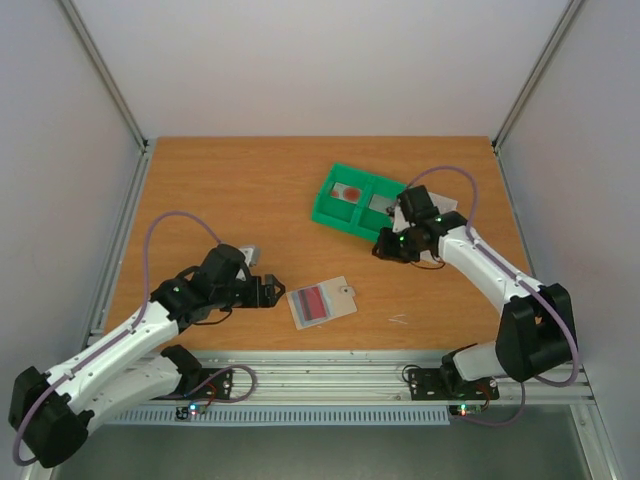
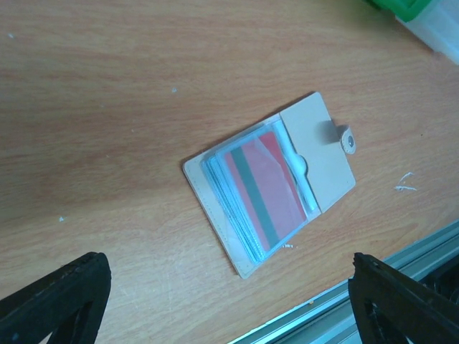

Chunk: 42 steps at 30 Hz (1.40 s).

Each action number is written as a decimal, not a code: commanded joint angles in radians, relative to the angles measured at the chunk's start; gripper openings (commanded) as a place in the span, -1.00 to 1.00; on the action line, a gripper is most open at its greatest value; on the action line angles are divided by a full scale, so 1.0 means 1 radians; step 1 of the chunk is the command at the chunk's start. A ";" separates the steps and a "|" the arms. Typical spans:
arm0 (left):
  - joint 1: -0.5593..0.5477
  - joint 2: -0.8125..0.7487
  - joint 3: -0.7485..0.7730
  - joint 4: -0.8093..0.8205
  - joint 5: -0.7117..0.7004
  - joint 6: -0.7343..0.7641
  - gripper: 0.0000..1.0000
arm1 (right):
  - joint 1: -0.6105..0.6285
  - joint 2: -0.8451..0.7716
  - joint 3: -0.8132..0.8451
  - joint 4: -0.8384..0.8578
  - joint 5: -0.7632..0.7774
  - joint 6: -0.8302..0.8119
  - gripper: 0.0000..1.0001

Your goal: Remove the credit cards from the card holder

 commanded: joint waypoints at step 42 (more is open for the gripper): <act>-0.001 0.142 -0.171 0.359 0.174 -0.168 0.81 | 0.472 0.279 -0.135 0.251 0.108 0.093 -0.55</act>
